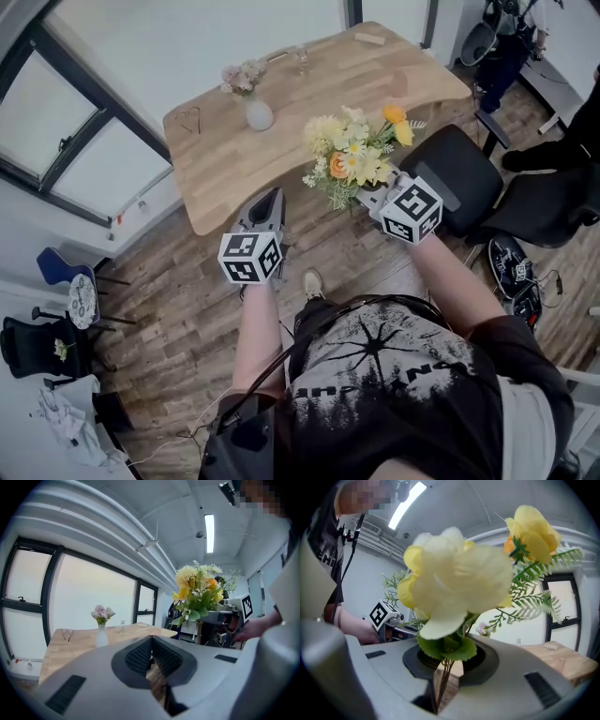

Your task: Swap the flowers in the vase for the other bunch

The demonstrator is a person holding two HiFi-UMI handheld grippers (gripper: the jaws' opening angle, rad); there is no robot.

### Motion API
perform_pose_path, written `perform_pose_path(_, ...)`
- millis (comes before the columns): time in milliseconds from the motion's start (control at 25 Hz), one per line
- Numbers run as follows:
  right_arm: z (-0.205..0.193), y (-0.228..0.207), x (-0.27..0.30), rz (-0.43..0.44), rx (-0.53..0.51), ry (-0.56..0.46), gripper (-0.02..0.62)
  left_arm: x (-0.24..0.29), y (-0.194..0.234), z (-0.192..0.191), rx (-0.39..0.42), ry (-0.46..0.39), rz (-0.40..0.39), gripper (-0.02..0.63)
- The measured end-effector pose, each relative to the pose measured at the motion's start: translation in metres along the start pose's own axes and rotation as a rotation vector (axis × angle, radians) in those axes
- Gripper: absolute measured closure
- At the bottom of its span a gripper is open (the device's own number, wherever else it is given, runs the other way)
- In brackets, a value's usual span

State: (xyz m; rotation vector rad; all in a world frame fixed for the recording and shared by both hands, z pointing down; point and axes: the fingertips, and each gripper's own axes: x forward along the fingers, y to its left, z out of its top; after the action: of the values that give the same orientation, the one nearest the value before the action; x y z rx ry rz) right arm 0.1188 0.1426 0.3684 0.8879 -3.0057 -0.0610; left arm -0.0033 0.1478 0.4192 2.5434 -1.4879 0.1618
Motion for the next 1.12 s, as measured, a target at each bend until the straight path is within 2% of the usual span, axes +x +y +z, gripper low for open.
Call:
perform_pose_path(320, -0.003, -0.027, 0.047, -0.014, 0.041, -0.003, 0.514, 0.031, 0.049, -0.001, 0.002, 0.027, -0.015, 0.592)
perform_pose_path(800, -0.010, -0.063, 0.128, -0.077, 0.071, 0.012, 0.514, 0.081, 0.127, 0.025, 0.005, 0.029, -0.079, 0.592)
perform_pose_path(1120, -0.011, -0.071, 0.170, -0.099, 0.072, -0.005, 0.514, 0.092, 0.175, 0.036, 0.004, 0.013, -0.086, 0.592)
